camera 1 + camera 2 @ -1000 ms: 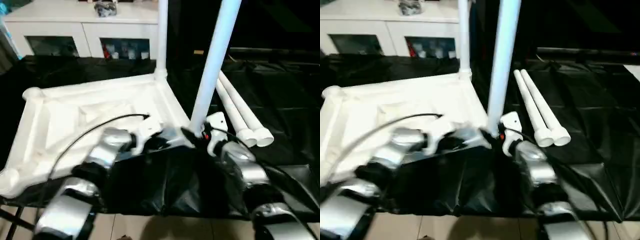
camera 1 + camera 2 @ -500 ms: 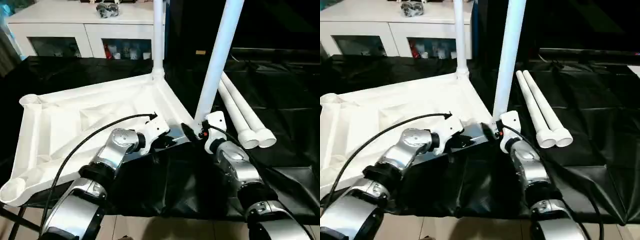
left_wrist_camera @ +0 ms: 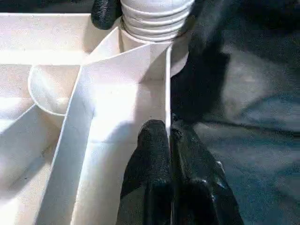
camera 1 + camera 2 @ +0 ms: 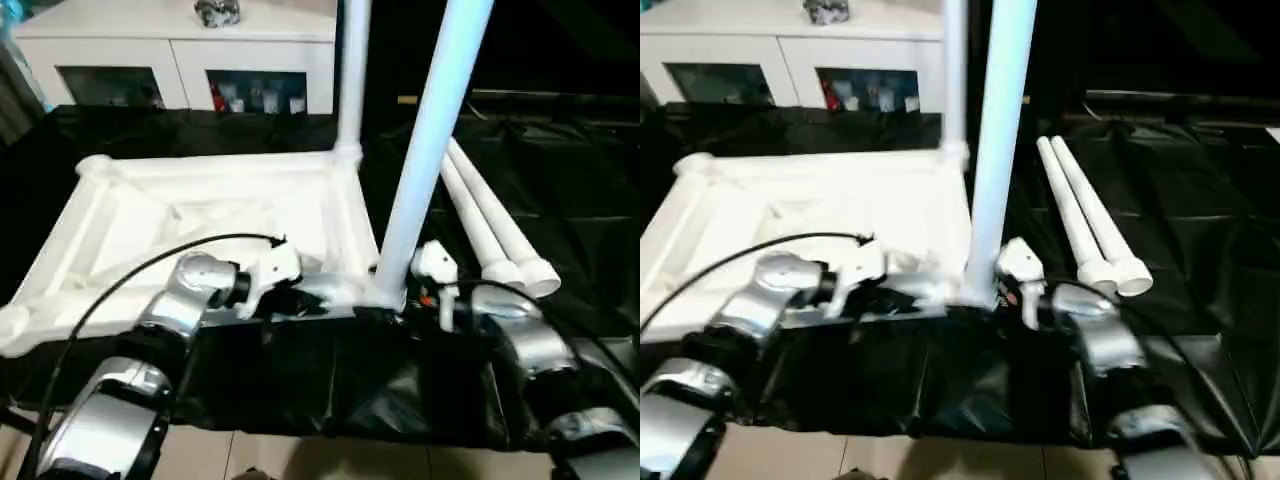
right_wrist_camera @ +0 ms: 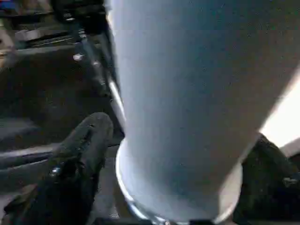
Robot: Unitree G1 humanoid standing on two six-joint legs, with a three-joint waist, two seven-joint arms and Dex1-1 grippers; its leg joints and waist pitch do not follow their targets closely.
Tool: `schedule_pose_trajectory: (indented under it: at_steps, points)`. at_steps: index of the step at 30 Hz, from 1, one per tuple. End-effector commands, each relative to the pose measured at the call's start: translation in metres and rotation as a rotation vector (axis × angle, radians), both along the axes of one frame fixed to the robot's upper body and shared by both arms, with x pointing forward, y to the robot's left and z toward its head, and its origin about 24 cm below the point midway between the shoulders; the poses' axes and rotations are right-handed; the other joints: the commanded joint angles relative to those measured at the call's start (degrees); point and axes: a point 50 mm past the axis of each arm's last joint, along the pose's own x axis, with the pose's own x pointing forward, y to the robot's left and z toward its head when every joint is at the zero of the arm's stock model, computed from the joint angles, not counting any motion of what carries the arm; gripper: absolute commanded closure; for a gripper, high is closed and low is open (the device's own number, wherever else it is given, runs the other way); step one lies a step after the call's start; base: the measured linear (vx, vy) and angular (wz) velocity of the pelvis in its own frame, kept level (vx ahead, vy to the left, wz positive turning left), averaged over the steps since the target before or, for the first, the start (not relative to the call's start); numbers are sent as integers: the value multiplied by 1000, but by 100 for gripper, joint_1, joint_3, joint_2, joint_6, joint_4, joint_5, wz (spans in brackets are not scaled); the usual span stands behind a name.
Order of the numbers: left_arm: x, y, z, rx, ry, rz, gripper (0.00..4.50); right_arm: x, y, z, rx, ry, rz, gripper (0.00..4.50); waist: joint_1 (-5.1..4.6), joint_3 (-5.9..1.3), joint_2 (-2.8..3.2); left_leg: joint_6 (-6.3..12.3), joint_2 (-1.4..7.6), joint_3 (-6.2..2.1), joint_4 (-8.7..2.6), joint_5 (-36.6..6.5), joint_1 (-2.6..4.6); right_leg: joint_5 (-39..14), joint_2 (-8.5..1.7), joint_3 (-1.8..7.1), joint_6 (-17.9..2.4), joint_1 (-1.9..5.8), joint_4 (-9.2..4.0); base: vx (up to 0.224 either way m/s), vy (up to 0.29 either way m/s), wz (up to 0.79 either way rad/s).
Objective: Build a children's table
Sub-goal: Rotate leg to tighten
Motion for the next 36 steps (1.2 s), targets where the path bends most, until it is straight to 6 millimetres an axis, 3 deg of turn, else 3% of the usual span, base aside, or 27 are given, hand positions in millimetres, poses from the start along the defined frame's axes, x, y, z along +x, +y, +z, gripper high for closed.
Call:
schedule_pose_trajectory:
  at_steps: [1,4,10,14,19,20,21,23,25,26,27,29,32,33,36]
  points:
    - [-2,-2,3,-32,4,-50,450,-5,3,-1,-1,38,66,99,16,-333,-76,653,491,-213,-337,-751,56,-1211,-688,422,-924,271,-364,0,0,0]
    - [-3,0,3,-29,15,-61,450,-5,4,-1,-1,39,84,118,23,-338,-70,566,506,-220,-341,-758,73,-1155,-689,424,-970,262,-347,0,0,0]
    - [-3,1,3,-26,27,-76,450,-11,6,-2,6,66,126,169,63,-347,-72,596,493,-213,-326,-630,66,-970,-692,425,-980,276,-329,0,0,0]
    - [-2,-1,2,-34,32,-55,450,-14,8,-3,32,83,119,175,70,-352,-80,611,499,-218,-324,-608,63,-936,-702,423,-986,279,-315,0,0,0]
    - [2,-6,-1,-16,6,11,450,-12,11,-9,43,91,24,176,74,-330,-85,507,491,-217,-335,-767,73,-1291,-711,420,-918,267,-368,0,0,0]
    - [9,-18,-4,-13,-33,132,450,-2,15,-21,22,90,-200,176,52,-309,-88,421,500,-218,-347,-852,86,-1535,-708,428,-863,237,-392,0,0,0]
    - [12,-27,-5,-28,-43,178,450,3,18,-27,11,85,-316,176,7,-262,-78,235,498,-238,-383,-1153,149,-2074,-726,423,-808,195,-483,0,0,0]
    - [13,-36,-5,-41,-51,204,450,6,20,-31,-2,83,-416,177,-71,-235,-98,11,462,-278,-402,-1497,188,-2869,-747,399,-591,214,-583,0,0,0]
    - [13,-54,-5,-67,-56,234,450,12,25,-37,-3,93,-571,177,-130,-206,-83,-34,480,-281,-420,-1684,230,-3021,-738,403,-551,178,-627,0,0,0]
    - [13,-59,-5,-75,-55,241,450,13,27,-39,-3,98,-610,178,-162,-188,-96,-44,440,-285,-396,-1949,290,-3340,-745,381,-484,146,-690,0,0,0]
    - [13,-63,-5,-81,-57,248,450,14,29,-39,-2,100,-644,178,-177,-182,-95,-10,408,-301,-390,-1999,266,-3571,-759,365,-365,180,-718,0,0,0]
    - [12,-75,-5,-97,-61,262,450,17,35,-39,12,101,-720,178,-199,-181,-89,-20,421,-314,-406,-2037,288,-3635,-750,370,-293,152,-744,0,0,0]
    - [12,-85,-5,-104,-81,282,450,21,43,-36,30,67,-780,178,-210,-199,-98,20,423,-313,-427,-1973,258,-3380,-742,394,-321,161,-714,0,0,0]
    - [11,-88,-5,-100,-94,273,450,22,48,-33,53,42,-770,122,-207,-215,-104,59,416,-304,-425,-1932,241,-3290,-751,406,-332,171,-700,0,0,0]
    - [9,-84,-6,-88,-119,250,450,24,52,-27,82,1,-746,102,-193,-231,-104,155,423,-298,-432,-1758,209,-3048,-762,429,-403,187,-670,0,0,0]
